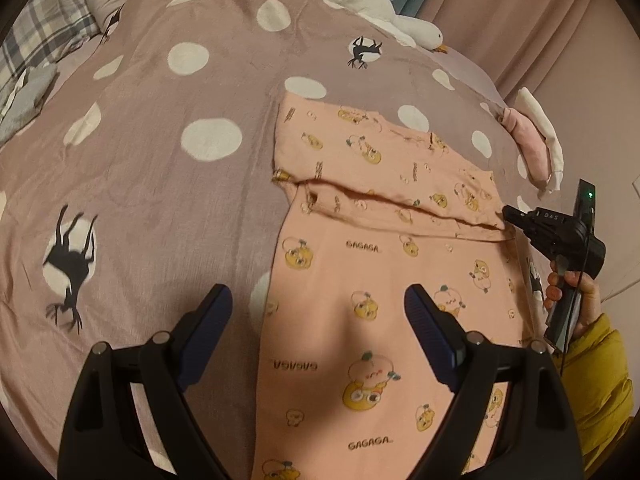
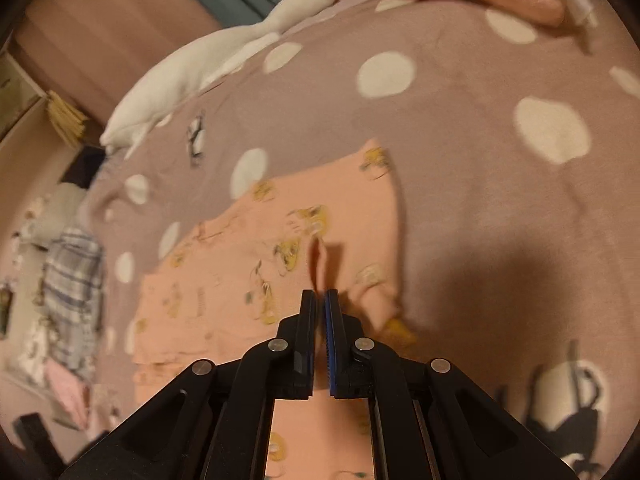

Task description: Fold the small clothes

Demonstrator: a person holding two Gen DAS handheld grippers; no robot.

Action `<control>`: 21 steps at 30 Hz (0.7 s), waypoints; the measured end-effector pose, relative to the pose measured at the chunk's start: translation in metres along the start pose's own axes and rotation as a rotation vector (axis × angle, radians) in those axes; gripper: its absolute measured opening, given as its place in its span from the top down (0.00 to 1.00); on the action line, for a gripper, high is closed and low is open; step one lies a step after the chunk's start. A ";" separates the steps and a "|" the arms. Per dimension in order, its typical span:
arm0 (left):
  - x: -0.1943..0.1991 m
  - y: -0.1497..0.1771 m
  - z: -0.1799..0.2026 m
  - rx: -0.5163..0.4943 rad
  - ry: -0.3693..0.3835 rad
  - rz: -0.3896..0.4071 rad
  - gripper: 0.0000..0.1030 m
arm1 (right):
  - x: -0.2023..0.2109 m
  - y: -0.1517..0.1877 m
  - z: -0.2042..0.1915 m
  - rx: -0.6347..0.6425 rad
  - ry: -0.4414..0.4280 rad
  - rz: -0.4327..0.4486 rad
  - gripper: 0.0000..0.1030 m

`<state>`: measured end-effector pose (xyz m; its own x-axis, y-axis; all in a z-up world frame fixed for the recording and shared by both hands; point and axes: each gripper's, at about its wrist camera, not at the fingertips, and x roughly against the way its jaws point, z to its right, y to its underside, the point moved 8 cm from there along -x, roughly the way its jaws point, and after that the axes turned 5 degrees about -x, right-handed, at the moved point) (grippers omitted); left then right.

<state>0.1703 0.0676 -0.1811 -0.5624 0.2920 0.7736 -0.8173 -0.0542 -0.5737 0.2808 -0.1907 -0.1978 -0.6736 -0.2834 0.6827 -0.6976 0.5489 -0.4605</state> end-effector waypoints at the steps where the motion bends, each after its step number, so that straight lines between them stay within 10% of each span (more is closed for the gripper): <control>1: -0.001 -0.004 0.002 -0.008 0.003 0.006 0.15 | 0.004 -0.003 0.003 -0.011 0.005 0.014 0.95; 9: -0.043 -0.060 0.029 -0.090 0.065 0.037 0.16 | 0.019 0.001 -0.024 0.085 -0.125 0.021 0.94; 21: -0.122 -0.075 0.008 -0.091 0.007 -0.063 0.46 | -0.022 0.029 -0.008 0.158 -0.001 -0.116 0.97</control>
<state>0.2991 0.0283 -0.2300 -0.5088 0.2986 0.8075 -0.8362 0.0514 -0.5460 0.2776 -0.1623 -0.2214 -0.5865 -0.3388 0.7356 -0.8003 0.3821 -0.4621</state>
